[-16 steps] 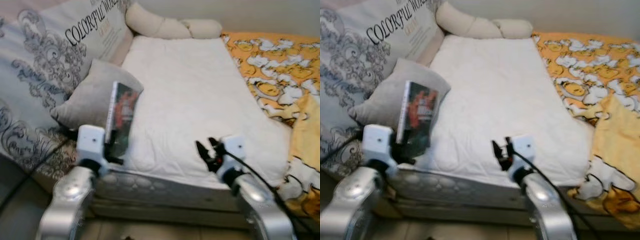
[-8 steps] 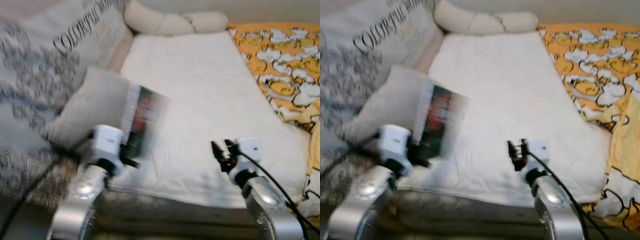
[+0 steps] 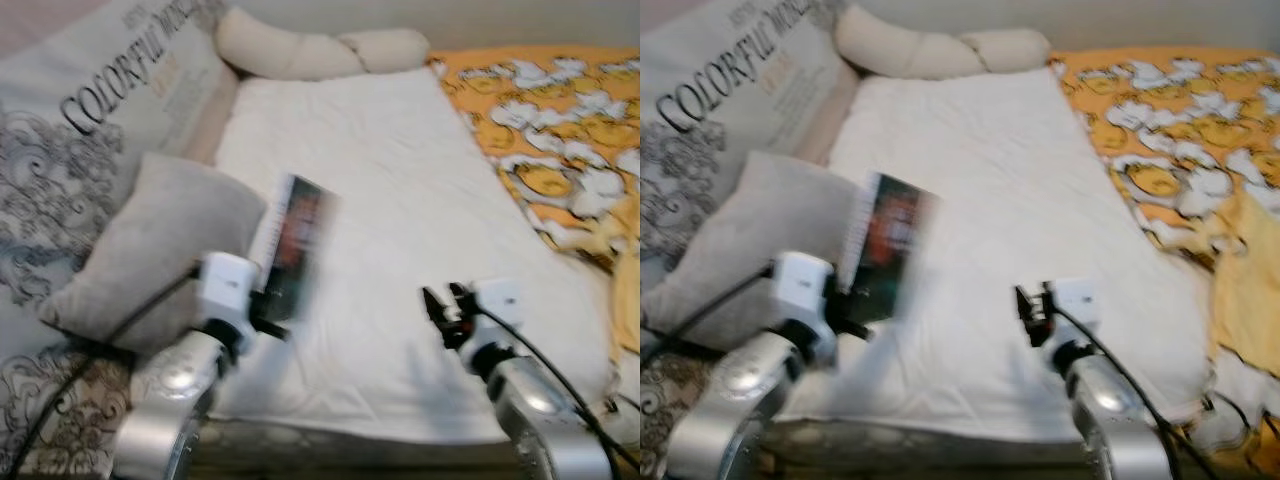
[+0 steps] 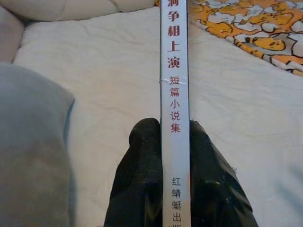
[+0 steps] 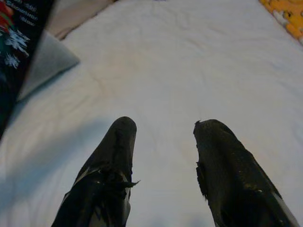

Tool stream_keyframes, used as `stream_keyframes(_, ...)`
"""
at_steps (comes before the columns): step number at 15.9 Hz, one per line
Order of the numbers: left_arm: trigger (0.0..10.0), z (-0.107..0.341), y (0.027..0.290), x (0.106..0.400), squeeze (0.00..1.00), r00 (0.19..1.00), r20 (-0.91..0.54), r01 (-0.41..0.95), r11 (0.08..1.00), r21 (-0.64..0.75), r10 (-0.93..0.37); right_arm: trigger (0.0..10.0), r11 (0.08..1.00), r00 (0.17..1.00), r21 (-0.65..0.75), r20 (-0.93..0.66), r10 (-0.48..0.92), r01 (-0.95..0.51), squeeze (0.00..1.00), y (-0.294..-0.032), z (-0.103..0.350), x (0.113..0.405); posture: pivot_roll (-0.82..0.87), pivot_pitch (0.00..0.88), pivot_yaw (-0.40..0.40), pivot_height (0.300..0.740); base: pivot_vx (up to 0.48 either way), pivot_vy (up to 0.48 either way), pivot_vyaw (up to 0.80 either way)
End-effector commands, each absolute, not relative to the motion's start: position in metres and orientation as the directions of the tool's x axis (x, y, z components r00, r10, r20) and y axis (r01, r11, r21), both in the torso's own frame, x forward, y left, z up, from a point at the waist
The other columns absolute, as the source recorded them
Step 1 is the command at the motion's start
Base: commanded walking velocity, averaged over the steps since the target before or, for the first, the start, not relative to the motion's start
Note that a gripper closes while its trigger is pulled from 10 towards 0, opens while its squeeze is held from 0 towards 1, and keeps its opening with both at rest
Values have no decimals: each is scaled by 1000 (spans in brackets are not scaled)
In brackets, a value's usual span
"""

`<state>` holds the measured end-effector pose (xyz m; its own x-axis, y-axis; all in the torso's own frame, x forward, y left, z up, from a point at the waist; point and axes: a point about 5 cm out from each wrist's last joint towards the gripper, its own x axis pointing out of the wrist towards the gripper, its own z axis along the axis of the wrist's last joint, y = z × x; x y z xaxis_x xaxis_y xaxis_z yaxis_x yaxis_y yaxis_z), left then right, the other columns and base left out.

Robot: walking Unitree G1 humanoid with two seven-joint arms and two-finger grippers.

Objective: Clean up the room

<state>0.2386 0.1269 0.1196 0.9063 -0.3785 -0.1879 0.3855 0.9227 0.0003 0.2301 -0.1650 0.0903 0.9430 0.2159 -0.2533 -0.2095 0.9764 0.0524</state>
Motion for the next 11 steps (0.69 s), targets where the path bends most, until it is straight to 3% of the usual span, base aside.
stream_keyframes(1,10000,129,138,241,0,926,-160,350,936,27,-341,10000,965,936,60,-233,263,-256,0,-157,97,232,28,0,42,740,0,0,0)
stream_keyframes(5,10000,126,130,251,0,888,-198,421,907,-15,-415,10000,923,892,54,-242,381,-380,0,-167,104,233,11,3,53,740,0,0,0)
stream_keyframes(7,10000,126,125,274,0,853,-223,481,877,-20,-473,10000,889,855,18,-267,445,-457,0,-178,108,235,-2,10,61,740,0,0,0)
stream_keyframes(11,10000,130,116,306,0,802,-248,496,837,-230,-544,10000,845,812,-11,-282,511,-535,0,-197,120,237,-33,21,84,740,0,0,0)
